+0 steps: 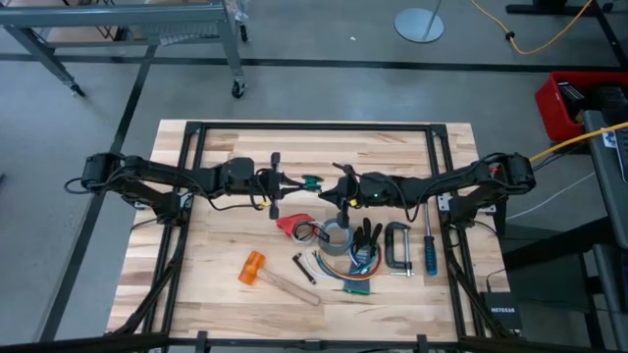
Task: Coil cords
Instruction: Uncoil the green cable wire from the black spool
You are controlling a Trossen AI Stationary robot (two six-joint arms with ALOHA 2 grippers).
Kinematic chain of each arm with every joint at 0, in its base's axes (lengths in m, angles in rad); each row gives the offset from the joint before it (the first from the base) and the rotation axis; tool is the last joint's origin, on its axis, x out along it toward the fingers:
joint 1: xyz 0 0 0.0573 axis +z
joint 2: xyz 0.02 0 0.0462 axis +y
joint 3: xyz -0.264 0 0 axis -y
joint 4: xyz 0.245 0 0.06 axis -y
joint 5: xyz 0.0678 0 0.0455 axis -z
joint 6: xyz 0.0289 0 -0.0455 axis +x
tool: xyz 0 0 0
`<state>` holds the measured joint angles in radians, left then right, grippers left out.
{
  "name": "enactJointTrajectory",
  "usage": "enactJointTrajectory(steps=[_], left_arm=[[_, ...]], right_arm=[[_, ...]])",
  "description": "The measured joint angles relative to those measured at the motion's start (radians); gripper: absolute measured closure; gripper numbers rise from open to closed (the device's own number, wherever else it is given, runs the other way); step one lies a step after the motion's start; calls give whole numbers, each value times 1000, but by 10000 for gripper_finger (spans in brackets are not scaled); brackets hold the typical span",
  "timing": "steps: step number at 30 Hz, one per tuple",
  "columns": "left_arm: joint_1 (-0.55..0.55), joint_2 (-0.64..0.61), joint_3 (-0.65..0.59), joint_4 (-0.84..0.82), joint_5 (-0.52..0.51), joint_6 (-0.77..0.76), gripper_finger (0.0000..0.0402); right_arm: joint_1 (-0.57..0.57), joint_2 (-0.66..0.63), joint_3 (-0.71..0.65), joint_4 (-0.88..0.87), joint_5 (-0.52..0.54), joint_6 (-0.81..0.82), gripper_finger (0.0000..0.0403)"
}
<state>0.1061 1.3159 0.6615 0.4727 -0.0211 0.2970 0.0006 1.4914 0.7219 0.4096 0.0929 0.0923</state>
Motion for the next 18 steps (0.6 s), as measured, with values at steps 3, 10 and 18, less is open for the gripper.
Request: enactJointTrajectory(steps=[3,10,18], left_arm=[[1,0,0,-3,-45,0,400],[-2,0,0,-39,-53,2,400],[-2,0,-1,-270,-10,-14,400]], right_arm=[[0,0,0,-42,-5,14,401],[0,0,-1,-61,48,13,401],[-1,0,4,-63,85,4,389]])
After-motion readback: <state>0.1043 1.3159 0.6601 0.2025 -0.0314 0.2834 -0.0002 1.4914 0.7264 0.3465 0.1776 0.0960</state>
